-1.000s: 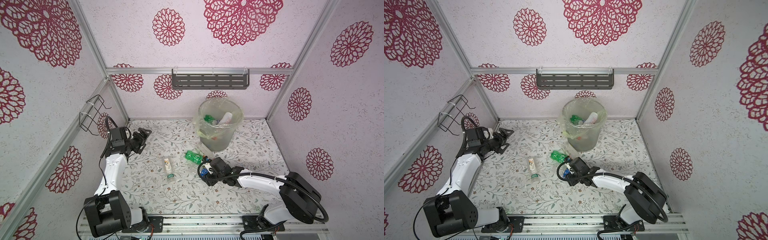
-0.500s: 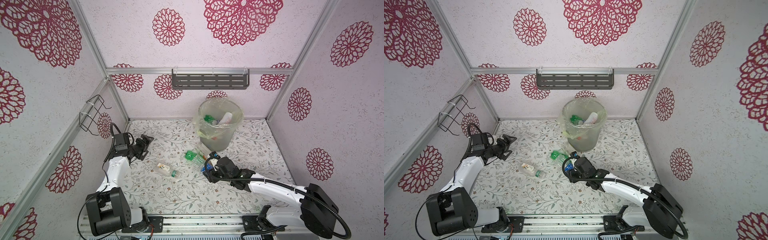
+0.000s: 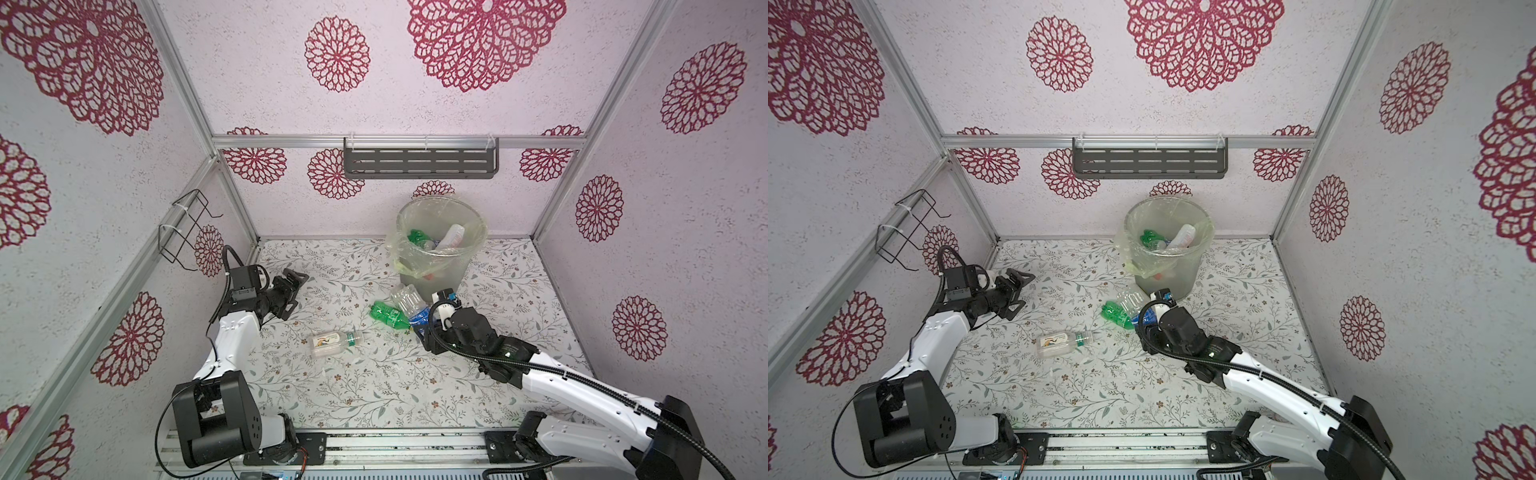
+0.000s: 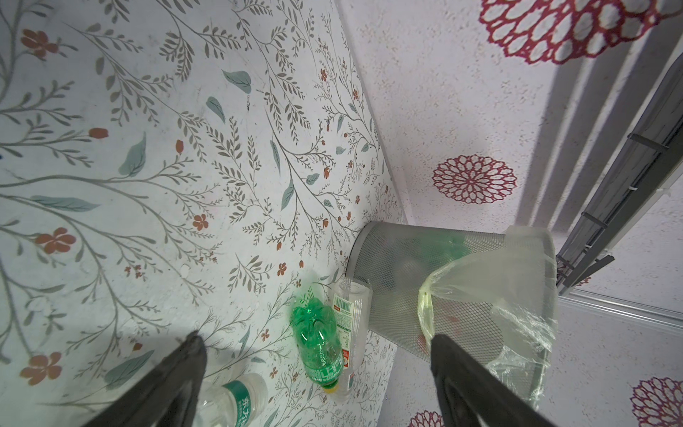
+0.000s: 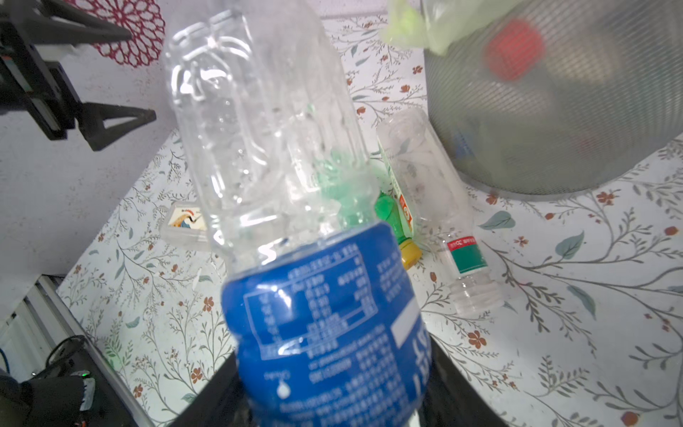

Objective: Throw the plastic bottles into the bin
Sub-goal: 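Lift the blue-labelled bottle with the right gripper off the pile, then carry the blue-labelled bottle over the bin and open the right gripper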

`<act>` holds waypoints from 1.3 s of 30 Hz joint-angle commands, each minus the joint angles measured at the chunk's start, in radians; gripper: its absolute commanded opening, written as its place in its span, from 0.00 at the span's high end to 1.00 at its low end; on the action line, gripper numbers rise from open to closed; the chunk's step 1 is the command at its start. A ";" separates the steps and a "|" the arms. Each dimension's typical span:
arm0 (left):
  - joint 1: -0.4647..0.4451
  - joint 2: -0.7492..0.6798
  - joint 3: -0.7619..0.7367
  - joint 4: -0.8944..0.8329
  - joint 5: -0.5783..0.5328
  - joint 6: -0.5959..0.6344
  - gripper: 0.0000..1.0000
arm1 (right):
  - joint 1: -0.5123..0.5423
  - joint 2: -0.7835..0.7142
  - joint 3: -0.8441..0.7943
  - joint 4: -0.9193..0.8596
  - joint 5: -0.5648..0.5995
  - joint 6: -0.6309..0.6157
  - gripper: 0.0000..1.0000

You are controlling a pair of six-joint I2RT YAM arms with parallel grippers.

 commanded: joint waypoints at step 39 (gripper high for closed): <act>-0.016 0.030 0.016 0.054 0.015 -0.002 0.03 | -0.115 -0.487 0.055 -0.284 0.374 0.102 0.46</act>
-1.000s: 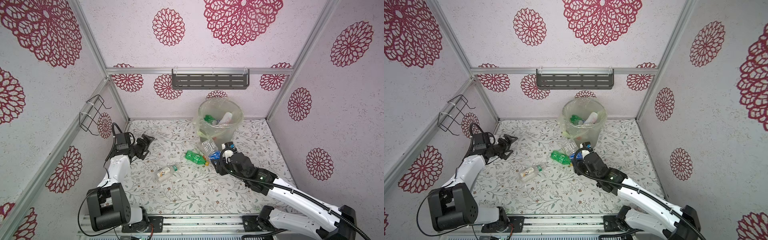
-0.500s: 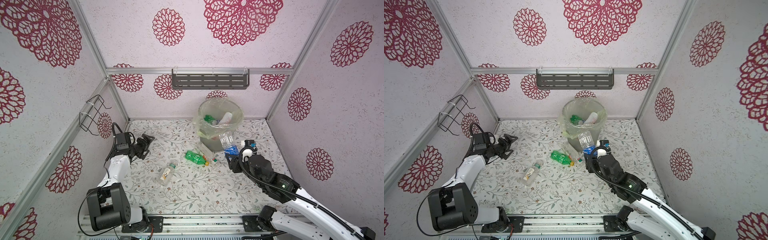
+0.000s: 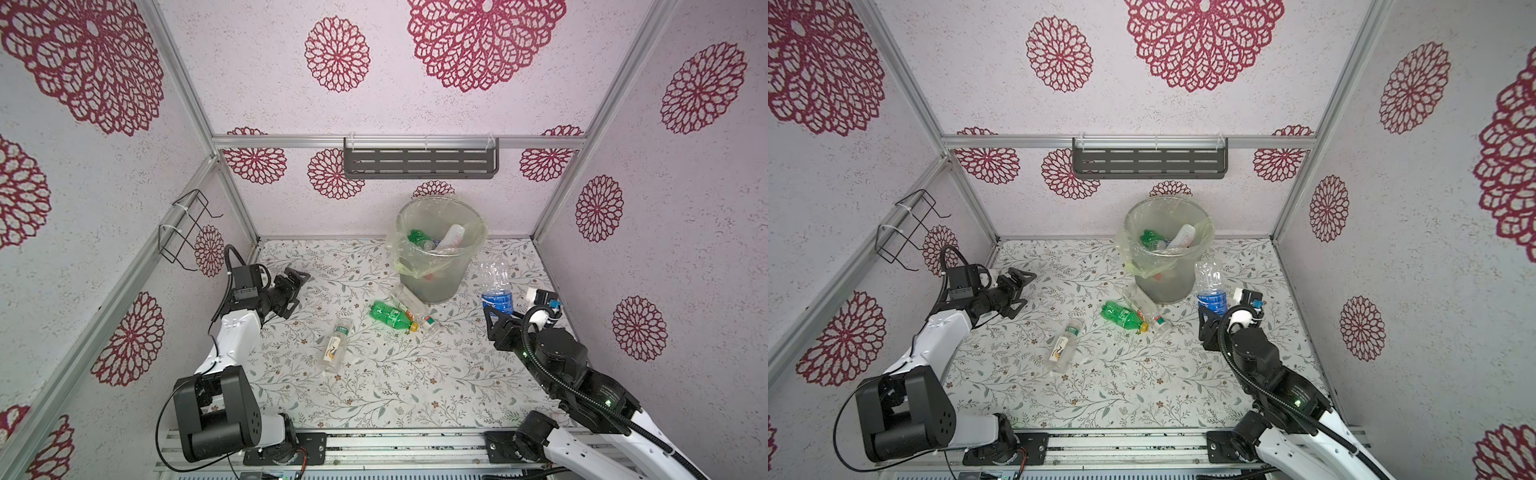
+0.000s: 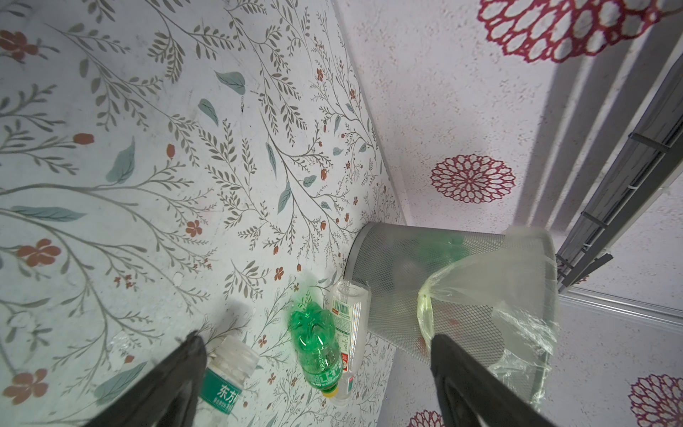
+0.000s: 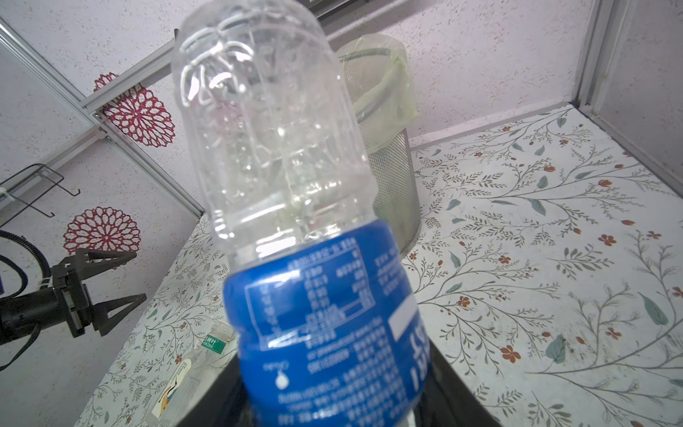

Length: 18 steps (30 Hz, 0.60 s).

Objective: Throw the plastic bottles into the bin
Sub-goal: 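Carry the blue-labelled bottle over the bin and open the right gripper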

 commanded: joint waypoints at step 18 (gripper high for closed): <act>-0.007 -0.026 0.039 -0.008 0.014 0.002 0.03 | -0.259 1.030 1.129 -0.294 -0.096 -0.198 0.02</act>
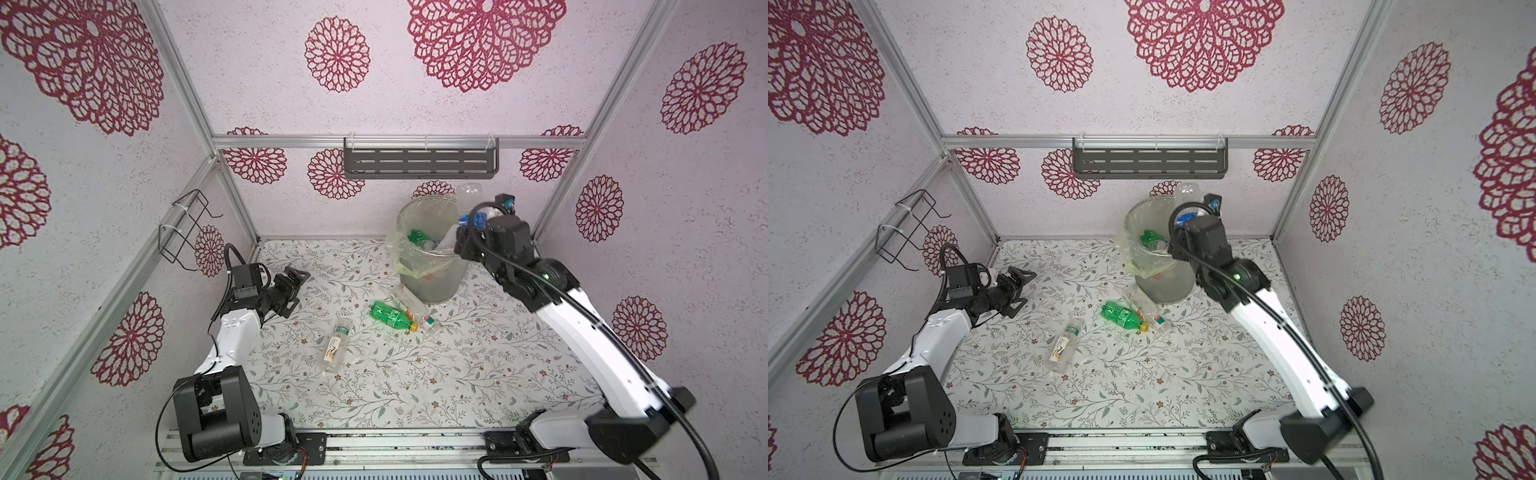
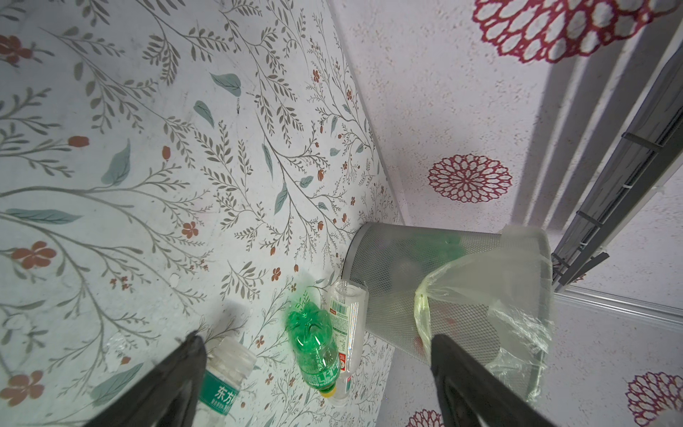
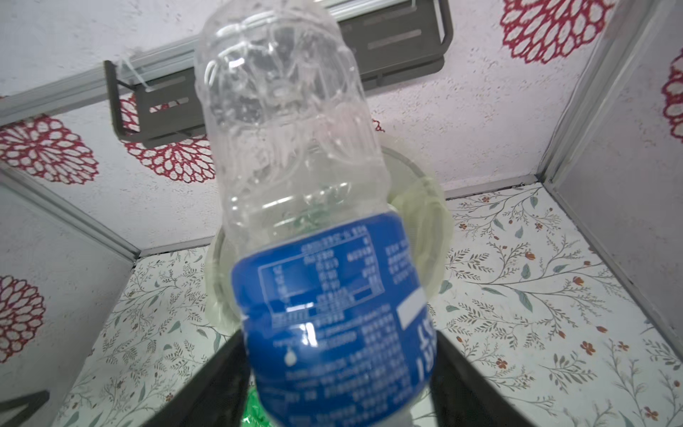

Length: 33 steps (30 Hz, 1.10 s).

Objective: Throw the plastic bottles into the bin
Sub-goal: 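Carry the blue-labelled bottle over the bin and open the right gripper, then reach the left gripper down to the clear green-labelled bottle and close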

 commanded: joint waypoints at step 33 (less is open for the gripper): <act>-0.067 -0.061 0.104 -0.322 -0.122 0.214 0.03 | -0.038 -0.577 -0.786 0.234 -0.215 0.067 0.01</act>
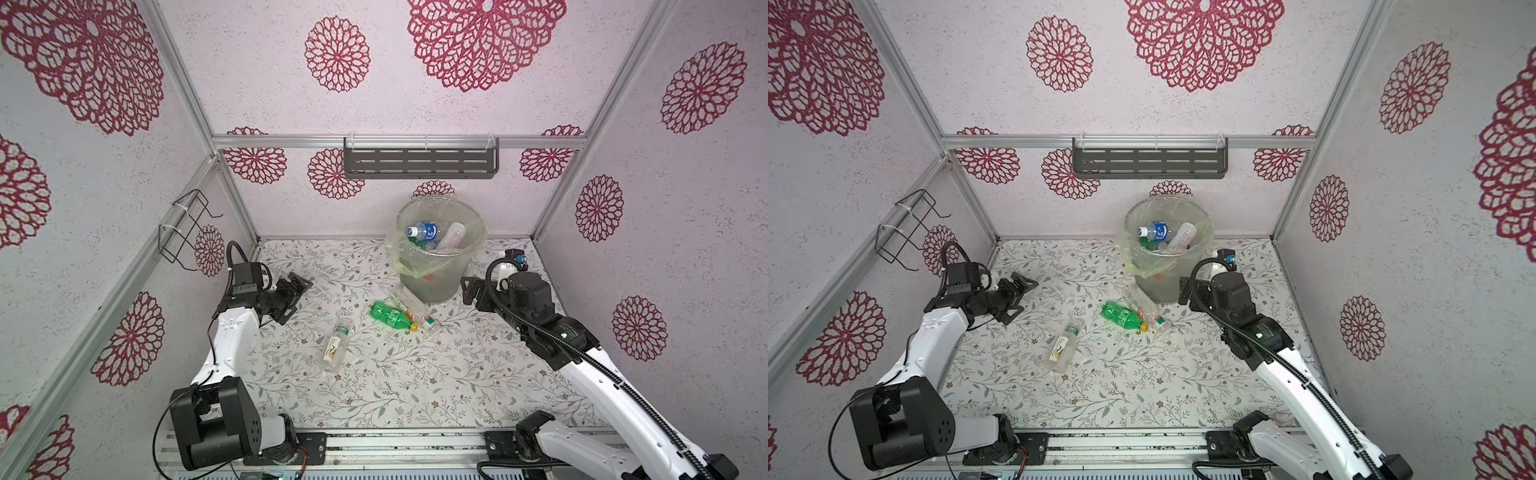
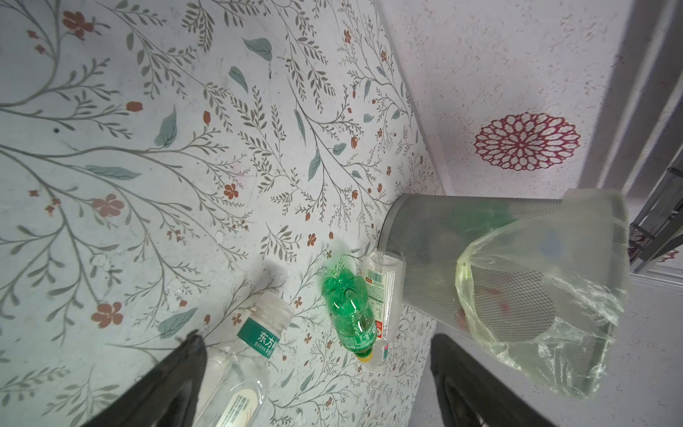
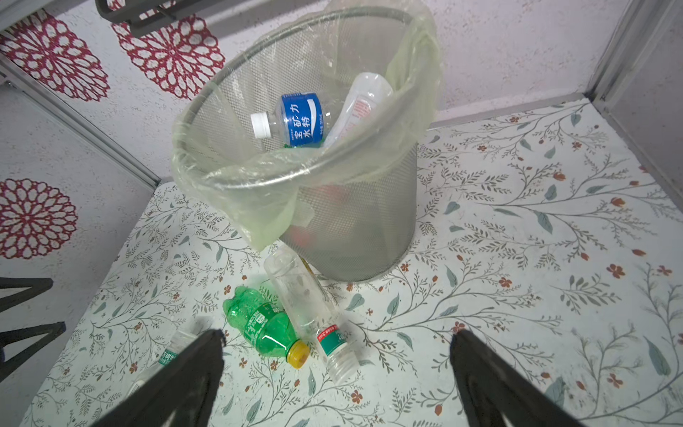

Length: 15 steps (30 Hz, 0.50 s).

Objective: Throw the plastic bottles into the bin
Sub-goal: 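Reach the left gripper down to the clear green-labelled bottle and close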

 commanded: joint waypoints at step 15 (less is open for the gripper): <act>-0.212 0.013 0.084 -0.197 -0.212 0.125 0.03 | -0.004 -0.135 -0.202 0.079 -0.042 0.111 0.01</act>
